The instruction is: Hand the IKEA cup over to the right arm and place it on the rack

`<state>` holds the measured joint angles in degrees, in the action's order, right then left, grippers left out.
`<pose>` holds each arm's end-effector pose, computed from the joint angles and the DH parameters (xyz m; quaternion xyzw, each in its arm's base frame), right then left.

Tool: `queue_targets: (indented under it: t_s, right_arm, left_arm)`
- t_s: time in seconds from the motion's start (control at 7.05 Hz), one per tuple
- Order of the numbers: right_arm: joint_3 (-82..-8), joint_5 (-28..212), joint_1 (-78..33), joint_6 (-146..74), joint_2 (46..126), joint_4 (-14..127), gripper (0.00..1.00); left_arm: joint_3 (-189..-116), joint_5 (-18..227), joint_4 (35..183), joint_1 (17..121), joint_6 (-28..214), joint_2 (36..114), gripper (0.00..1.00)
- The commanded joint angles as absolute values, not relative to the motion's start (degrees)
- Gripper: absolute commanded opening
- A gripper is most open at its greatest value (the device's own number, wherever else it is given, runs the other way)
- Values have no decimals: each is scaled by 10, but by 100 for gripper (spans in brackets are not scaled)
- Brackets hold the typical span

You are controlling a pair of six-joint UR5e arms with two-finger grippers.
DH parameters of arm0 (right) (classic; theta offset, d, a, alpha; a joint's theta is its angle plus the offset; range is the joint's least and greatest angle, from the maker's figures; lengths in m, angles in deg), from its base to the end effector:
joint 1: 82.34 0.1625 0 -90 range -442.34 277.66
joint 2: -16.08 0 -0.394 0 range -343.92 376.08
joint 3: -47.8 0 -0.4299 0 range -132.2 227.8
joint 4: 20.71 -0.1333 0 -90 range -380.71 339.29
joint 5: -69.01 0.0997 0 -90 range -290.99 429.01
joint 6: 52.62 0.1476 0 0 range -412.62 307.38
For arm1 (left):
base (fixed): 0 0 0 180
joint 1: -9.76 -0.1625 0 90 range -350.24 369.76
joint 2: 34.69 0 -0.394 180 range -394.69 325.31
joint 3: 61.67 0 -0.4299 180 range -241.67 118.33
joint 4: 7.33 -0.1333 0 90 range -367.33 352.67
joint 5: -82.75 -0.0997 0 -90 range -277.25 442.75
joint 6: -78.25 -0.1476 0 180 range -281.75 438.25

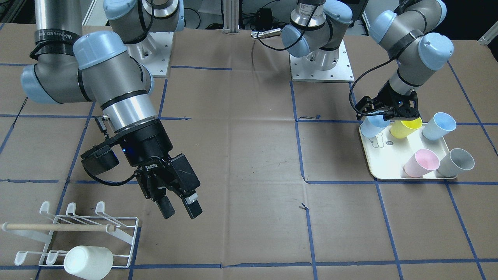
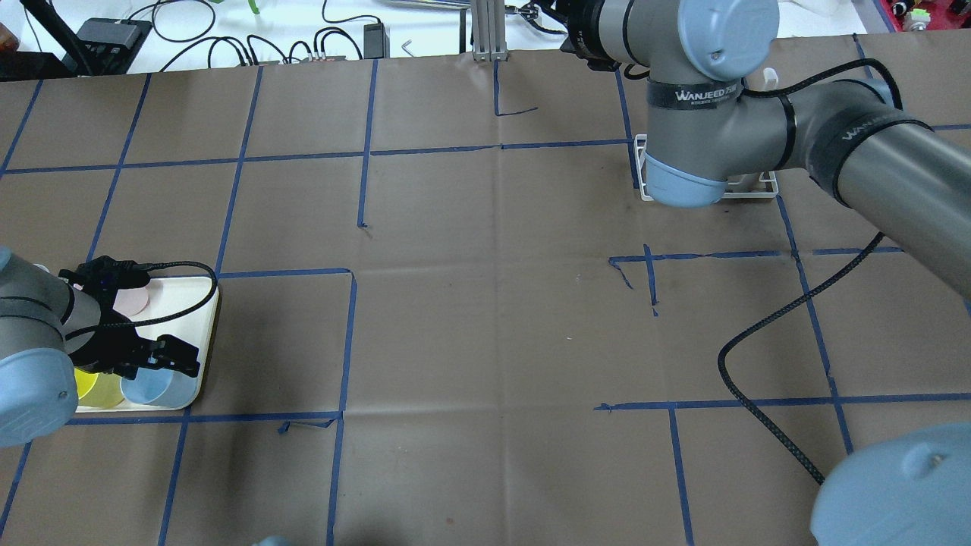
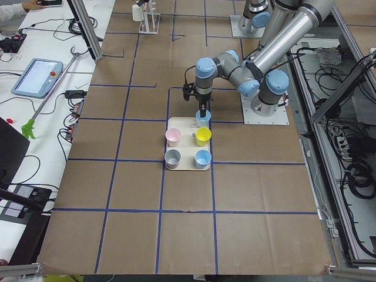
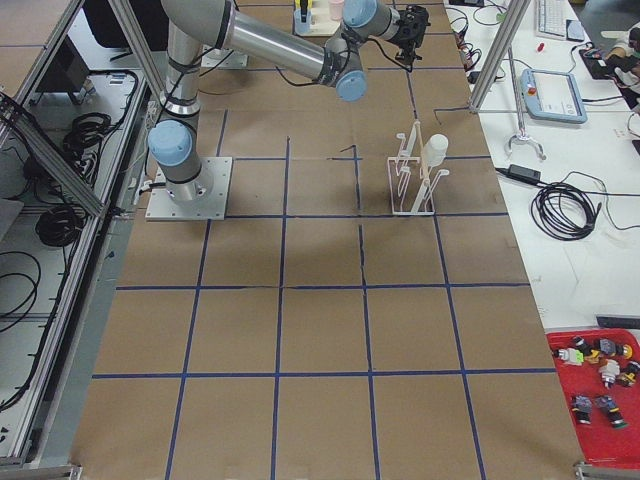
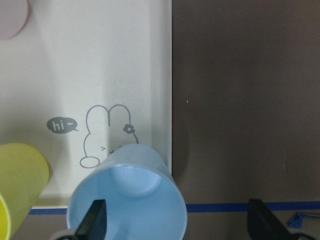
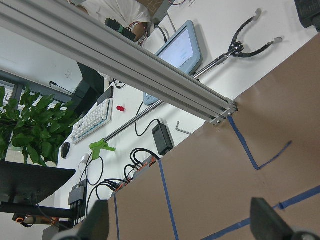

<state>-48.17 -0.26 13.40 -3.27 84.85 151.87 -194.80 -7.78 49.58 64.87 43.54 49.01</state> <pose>0.2542 -0.6732 0.3369 0.2459 0.8398 -0.3316 0.3526 0.1153 -0.3960 0.1426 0.0014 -0.9995 -0.0294 0.0148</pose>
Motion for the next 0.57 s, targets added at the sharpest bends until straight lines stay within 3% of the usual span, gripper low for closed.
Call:
queue_targets:
  t_s: [0.0,0.14,0.28,0.43]
  right_arm:
    - [-482,4,132,-32,848,1522,100]
    - [-479,5,130,-15,847,1523,100]
    - [-477,18,130,4,844,1525,100]
    - [-477,22,128,6,843,1525,100]
  left_arm:
    - [-1955,-84,496,649,436,489,87]
    - [-1955,-83,496,649,436,492,58]
    - [-1955,-84,500,649,439,492,22]
    - [-1957,-84,511,649,444,492,0]
